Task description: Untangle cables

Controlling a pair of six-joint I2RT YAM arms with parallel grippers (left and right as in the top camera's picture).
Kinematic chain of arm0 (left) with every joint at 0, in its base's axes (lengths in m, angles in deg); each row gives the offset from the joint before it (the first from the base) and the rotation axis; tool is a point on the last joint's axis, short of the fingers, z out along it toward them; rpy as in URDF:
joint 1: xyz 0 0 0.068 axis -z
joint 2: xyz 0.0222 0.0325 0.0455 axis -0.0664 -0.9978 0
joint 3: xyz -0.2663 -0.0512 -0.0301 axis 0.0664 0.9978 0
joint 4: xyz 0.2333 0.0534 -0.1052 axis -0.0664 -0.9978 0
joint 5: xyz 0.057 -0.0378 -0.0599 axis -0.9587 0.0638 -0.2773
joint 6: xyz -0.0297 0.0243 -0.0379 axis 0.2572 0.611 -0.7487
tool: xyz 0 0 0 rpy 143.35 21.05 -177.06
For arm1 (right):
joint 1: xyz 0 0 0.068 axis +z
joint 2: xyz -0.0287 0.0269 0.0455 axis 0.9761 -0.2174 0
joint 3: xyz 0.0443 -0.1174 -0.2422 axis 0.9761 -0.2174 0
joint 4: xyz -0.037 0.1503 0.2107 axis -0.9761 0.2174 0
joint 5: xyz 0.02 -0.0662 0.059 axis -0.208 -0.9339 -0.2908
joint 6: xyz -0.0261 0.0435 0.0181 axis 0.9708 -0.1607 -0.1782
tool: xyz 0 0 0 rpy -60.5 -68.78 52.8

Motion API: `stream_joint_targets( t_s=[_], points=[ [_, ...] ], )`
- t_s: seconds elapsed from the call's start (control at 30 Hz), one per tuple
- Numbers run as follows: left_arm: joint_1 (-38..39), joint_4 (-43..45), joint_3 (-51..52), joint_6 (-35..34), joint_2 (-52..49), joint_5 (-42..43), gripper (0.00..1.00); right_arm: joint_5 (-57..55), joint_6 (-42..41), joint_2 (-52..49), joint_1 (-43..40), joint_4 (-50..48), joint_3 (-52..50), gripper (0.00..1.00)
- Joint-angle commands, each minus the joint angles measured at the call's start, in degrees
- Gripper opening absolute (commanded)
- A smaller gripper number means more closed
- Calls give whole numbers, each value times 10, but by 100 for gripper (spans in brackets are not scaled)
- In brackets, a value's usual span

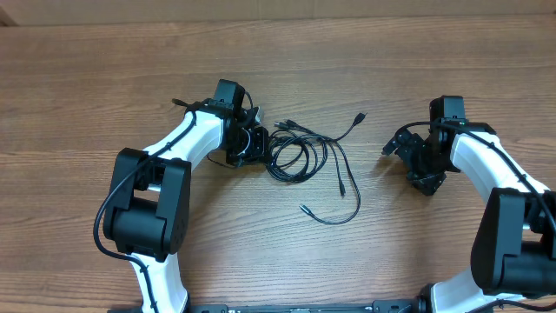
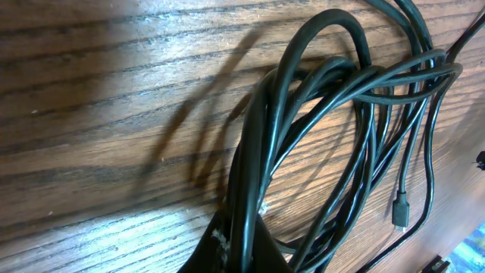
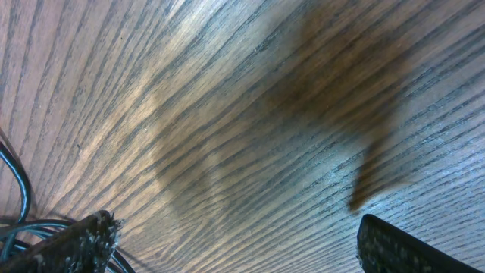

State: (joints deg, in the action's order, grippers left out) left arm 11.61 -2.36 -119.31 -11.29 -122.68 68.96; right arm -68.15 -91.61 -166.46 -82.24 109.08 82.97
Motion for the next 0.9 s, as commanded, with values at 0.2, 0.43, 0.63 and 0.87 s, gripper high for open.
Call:
stream_joint_targets(
  t_s=[0.2,0.43,0.63,0.87],
  points=[
    [5,1,-7,-3,3,-7,4,-4,3,15,1,-2,5,100],
    [5,11,-7,20,3,32,4,-4,3,15,1,-2,4,100],
    [-7,41,-20,132,3,197,4,-4,3,15,1,-2,5,100],
    [-45,17,-61,241,5,404,4,-4,3,15,1,-2,5,100]
  ],
)
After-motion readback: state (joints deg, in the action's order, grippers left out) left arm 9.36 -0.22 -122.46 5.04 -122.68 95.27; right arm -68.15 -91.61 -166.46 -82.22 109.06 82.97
